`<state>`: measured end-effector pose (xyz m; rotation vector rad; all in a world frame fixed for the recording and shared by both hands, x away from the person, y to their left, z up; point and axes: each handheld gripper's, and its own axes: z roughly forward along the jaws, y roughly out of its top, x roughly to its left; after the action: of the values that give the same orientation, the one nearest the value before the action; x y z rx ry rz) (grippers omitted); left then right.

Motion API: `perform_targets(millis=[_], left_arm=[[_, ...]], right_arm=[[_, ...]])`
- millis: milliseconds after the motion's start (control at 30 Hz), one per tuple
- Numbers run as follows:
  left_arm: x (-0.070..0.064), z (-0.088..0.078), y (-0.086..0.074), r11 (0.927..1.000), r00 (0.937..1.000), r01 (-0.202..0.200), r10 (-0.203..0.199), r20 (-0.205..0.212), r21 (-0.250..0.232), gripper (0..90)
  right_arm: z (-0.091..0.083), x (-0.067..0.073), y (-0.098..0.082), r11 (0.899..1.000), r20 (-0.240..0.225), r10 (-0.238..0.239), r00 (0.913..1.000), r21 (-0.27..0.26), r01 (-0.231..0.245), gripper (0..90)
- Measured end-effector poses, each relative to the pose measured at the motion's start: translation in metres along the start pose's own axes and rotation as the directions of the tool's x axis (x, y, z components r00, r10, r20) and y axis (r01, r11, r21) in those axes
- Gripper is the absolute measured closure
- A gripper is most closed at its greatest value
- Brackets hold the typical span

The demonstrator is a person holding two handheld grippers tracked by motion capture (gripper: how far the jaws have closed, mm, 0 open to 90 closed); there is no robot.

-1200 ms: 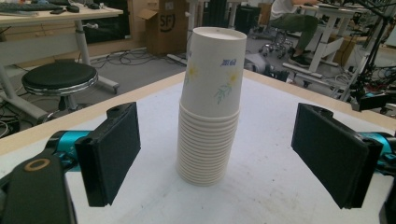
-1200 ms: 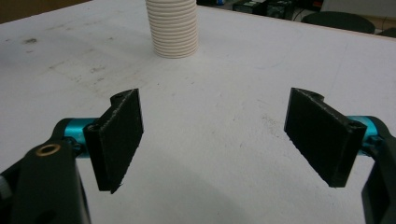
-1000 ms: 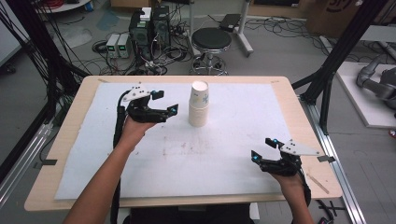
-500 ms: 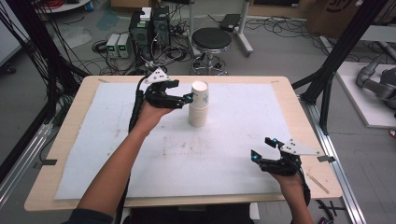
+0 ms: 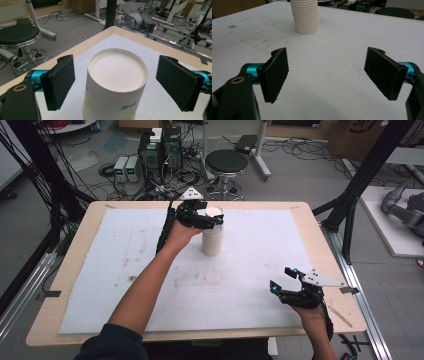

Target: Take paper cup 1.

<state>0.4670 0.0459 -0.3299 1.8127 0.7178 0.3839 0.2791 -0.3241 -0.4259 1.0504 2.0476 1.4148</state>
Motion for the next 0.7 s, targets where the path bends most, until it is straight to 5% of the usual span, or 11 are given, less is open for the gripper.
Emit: perform_targets(millis=[200, 400, 700], left_arm=[[0.0013, 0.0086, -0.004, 0.9999, 1.0, 0.006, -0.006, 0.0, 0.016, 18.4], [0.003, 0.0071, -0.0035, 0.9999, 0.9998, -0.011, 0.011, 0.018, -0.005, 33.9], [-0.0006, 0.002, 0.0045, 0.9991, 0.9997, -0.017, 0.018, 0.017, -0.039, 34.4]], right_arm=[[-0.0008, -0.0014, -0.0009, 1.0, 0.003, -0.001, 1.0, 0.0, 0.001, 20.1], [-0.0011, -0.0019, -0.0015, 1.0, 0.004, 0.004, 1.0, 0.002, -0.004, 20.1], [0.0002, -0.0004, -0.0012, 1.0, -0.001, 0.004, 1.0, 0.009, -0.004, 20.1]])
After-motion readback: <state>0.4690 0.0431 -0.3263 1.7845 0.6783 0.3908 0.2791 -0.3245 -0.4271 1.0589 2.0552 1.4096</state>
